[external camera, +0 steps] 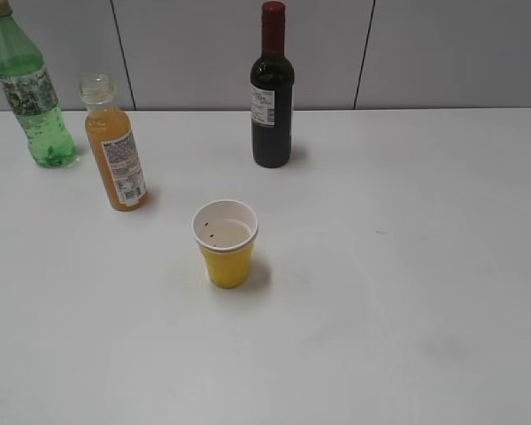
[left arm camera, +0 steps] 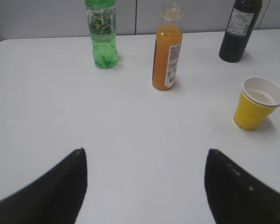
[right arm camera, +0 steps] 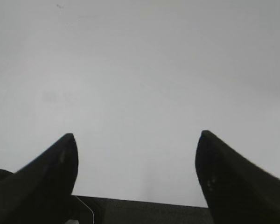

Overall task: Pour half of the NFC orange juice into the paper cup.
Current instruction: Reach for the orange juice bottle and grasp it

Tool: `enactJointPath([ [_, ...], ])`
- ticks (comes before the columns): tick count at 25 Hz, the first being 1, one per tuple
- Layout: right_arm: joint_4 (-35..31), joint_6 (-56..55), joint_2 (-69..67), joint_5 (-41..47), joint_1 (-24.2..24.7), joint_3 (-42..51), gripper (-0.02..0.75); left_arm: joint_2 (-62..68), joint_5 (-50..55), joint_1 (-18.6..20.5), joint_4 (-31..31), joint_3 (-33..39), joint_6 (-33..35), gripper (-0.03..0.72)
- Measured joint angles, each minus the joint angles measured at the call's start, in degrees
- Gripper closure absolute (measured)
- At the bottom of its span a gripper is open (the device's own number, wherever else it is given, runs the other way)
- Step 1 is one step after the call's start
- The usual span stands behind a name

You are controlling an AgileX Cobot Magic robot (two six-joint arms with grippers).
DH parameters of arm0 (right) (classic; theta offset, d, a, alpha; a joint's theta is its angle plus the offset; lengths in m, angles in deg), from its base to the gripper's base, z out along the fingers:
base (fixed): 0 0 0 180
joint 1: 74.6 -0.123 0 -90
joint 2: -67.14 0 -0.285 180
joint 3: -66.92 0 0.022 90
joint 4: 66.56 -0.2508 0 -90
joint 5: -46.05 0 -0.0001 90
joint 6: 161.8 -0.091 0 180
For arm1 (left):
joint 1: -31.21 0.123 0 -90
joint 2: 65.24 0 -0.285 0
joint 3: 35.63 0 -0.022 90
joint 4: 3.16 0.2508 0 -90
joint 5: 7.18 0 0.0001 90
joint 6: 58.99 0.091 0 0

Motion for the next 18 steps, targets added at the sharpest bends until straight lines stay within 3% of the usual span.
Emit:
enactJointPath([
  [8,0.00,0.00,19.16,-0.63,0.00,9.59,0.144,0.00,0.00,0.00,0.16,0.00,0.00,0.096],
  [18,-0.28,0.00,35.81,-0.39,0.00,15.17,0.144,0.00,0.05,0.00,0.64,0.04,0.00,0.096],
])
